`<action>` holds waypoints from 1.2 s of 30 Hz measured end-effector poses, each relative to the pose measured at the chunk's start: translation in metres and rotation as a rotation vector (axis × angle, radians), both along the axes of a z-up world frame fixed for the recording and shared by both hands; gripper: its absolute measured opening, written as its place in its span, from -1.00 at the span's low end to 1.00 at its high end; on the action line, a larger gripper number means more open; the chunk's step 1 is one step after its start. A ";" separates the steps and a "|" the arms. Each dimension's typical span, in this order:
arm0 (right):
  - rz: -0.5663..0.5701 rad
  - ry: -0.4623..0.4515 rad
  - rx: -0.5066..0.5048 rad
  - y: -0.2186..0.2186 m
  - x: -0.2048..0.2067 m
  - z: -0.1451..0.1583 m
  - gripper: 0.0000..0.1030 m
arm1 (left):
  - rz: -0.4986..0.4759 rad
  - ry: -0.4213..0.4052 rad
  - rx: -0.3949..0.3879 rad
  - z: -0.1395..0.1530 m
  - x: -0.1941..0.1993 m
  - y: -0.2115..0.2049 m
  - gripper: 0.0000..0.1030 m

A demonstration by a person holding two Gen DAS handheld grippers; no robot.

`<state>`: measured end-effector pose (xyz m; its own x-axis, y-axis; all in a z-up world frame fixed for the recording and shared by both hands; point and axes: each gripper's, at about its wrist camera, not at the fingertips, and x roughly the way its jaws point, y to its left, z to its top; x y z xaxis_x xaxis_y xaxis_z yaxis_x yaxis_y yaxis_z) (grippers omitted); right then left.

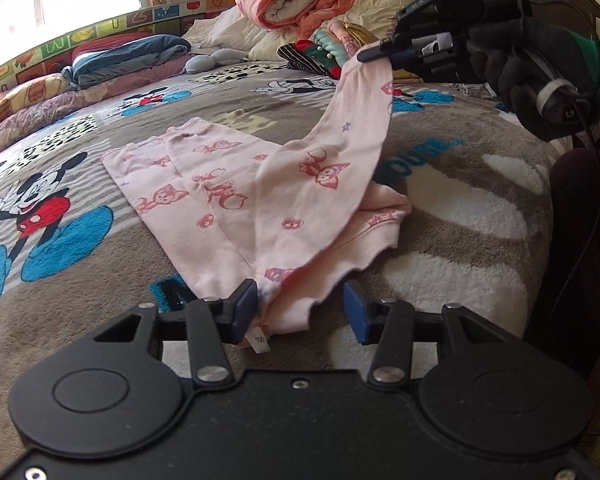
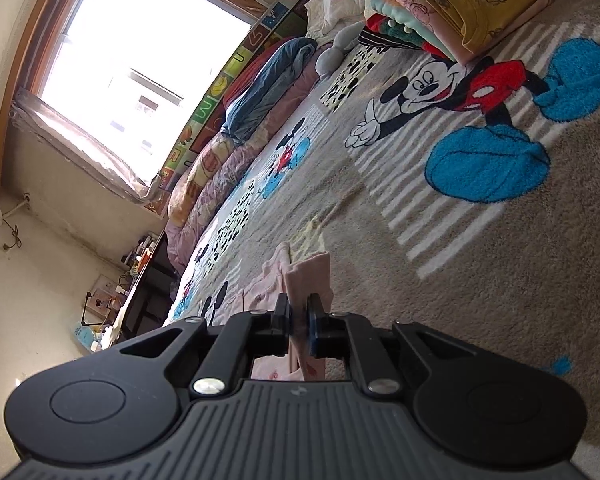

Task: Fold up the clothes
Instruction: 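Lay the sleeve across the garment's middle and open the right gripper, then grasp the garment's hem corner with the right gripper and lift it toward the collar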

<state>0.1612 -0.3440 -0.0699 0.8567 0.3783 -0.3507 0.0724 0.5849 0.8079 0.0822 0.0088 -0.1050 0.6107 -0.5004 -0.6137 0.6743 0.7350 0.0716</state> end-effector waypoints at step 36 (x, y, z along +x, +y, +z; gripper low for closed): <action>0.602 0.070 -1.335 0.182 0.017 0.005 -0.30 | -0.043 0.085 -0.042 0.000 0.011 0.012 0.09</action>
<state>0.1784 -0.1623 -0.0649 0.6572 0.0327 -0.7530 -0.4322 0.8349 -0.3409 0.0933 0.0207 -0.1053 0.5345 -0.5515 -0.6405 0.7076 0.7064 -0.0177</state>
